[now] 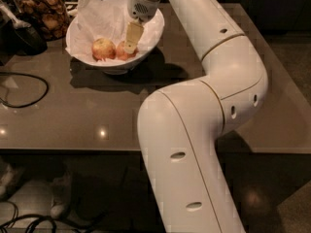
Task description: Pick apple from white bowl
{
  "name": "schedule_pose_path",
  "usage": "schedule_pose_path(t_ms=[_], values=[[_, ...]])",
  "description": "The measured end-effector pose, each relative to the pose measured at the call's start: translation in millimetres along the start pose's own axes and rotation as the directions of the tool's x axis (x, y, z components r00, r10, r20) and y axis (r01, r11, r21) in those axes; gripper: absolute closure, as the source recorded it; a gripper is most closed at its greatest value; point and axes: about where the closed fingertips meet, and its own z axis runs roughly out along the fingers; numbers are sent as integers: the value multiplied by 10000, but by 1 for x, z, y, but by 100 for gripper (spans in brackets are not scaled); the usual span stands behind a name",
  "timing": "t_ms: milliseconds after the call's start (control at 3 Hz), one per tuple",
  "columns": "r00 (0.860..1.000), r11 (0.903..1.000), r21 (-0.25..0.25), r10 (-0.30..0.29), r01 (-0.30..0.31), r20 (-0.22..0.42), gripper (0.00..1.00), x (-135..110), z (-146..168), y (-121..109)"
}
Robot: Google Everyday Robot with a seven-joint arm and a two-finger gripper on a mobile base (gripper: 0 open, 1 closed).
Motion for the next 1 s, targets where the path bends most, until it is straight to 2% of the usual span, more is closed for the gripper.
schedule_pose_path(t_ms=[1000], values=[[9998, 9989, -436, 169, -172, -81, 38, 3, 21, 2]])
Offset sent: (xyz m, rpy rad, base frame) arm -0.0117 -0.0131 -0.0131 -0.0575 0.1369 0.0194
